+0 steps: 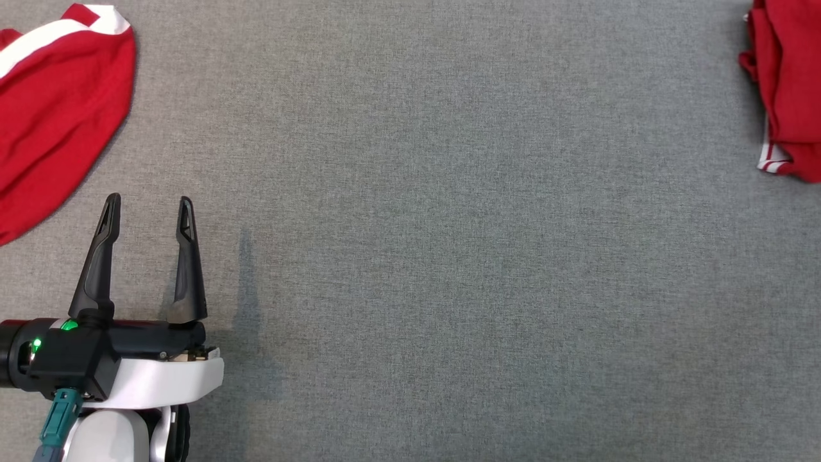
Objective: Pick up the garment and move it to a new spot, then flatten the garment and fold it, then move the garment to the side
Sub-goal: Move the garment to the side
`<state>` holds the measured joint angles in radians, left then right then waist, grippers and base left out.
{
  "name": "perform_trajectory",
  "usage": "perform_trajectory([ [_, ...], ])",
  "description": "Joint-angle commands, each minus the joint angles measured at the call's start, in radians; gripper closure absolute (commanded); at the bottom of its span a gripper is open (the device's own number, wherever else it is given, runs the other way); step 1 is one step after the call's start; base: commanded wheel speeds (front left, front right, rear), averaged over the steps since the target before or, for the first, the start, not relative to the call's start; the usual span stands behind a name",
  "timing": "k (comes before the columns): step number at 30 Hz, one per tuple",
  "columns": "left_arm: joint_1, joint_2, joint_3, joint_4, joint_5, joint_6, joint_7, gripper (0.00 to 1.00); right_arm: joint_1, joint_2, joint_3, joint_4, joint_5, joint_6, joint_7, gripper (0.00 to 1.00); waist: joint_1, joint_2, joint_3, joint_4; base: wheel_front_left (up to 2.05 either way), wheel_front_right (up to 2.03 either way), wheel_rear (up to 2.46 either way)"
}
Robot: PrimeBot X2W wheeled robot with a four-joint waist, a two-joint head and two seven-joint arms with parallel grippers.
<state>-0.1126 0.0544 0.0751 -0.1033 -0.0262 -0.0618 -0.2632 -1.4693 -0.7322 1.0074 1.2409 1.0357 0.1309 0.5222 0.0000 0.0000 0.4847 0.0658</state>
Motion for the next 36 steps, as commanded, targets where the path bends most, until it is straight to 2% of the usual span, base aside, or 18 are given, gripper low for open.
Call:
perform_trajectory([
  [1, 0.0, 0.004, 0.004, -0.005, 0.004, 0.005, -0.001, 0.0, -0.016, -0.015, 0.009, 0.009, -0.02, 0.0, 0.001, 1.0, 0.0, 0.0, -0.003, 0.0, 0.0, 0.0, 0.0],
  [7, 0.002, 0.004, 0.006, -0.007, 0.002, 0.005, -0.001, 0.0, -0.018, -0.018, 0.017, 0.022, -0.039, 0.0, -0.024, 1.0, 0.0, 0.0, -0.007, 0.002, 0.0, 0.0, 0.0],
  [8, 0.002, 0.003, 0.005, -0.007, 0.002, 0.005, -0.001, 0.0, -0.018, -0.016, 0.017, 0.023, -0.043, 0.0, -0.033, 0.92, 0.0, 0.0, -0.007, 0.002, 0.0, 0.0, 0.0],
  [9, 0.003, 0.003, 0.004, -0.008, 0.002, 0.005, -0.001, 0.0, -0.018, -0.014, 0.018, 0.024, -0.043, 0.0, -0.037, 0.63, 0.0, 0.0, -0.007, 0.003, 0.0, 0.0, 0.0],
  [10, 0.003, 0.003, 0.003, -0.008, 0.001, 0.005, -0.001, 0.0, -0.017, -0.012, 0.018, 0.025, -0.045, 0.0, -0.041, 0.6, 0.0, 0.0, -0.008, 0.003, 0.0, 0.0, 0.0],
  [11, 0.004, 0.003, 0.003, -0.008, 0.001, 0.005, -0.001, 0.0, -0.017, -0.011, 0.02, 0.026, -0.048, 0.0, -0.045, 0.46, 0.0, 0.0, -0.008, 0.004, 0.0, 0.0, 0.0],
  [12, 0.004, 0.003, 0.004, -0.007, 0.0, 0.005, -0.001, 0.0, -0.024, -0.012, 0.023, 0.027, -0.058, 0.0, -0.058, 0.0, 0.0, 0.0, -0.009, 0.005, 0.0, 0.0, 0.0],
  [19, 0.009, 0.002, 0.004, -0.006, -0.002, 0.011, -0.001, 0.0, -0.038, -0.001, 0.043, 0.036, -0.097, 0.0, -0.111, 0.0, 0.0, 0.0, -0.016, 0.009, 0.0, 0.0, 0.0],
  [27, 0.025, 0.0, 0.007, 0.013, -0.027, 0.023, -0.001, 0.0, 0.061, 0.037, -0.006, -0.085, -0.053, 0.0, -0.463, 0.0, 0.0, 0.0, -0.11, 0.007, 0.0, 0.0, 0.0],
  [33, 0.059, -0.001, 0.018, 0.034, -0.036, 0.031, -0.001, 0.0, 0.202, 0.087, -0.036, -0.156, -0.007, 0.0, -0.689, 0.0, 0.0, 0.0, -0.199, -0.012, 0.0, 0.0, 0.0],
  [36, 0.076, -0.001, 0.025, 0.045, -0.04, 0.035, -0.001, 0.0, 0.274, 0.126, -0.054, -0.188, 0.015, 0.0, -0.76, 0.0, 0.0, 0.0, -0.237, -0.028, 0.0, 0.0, 0.0],
])
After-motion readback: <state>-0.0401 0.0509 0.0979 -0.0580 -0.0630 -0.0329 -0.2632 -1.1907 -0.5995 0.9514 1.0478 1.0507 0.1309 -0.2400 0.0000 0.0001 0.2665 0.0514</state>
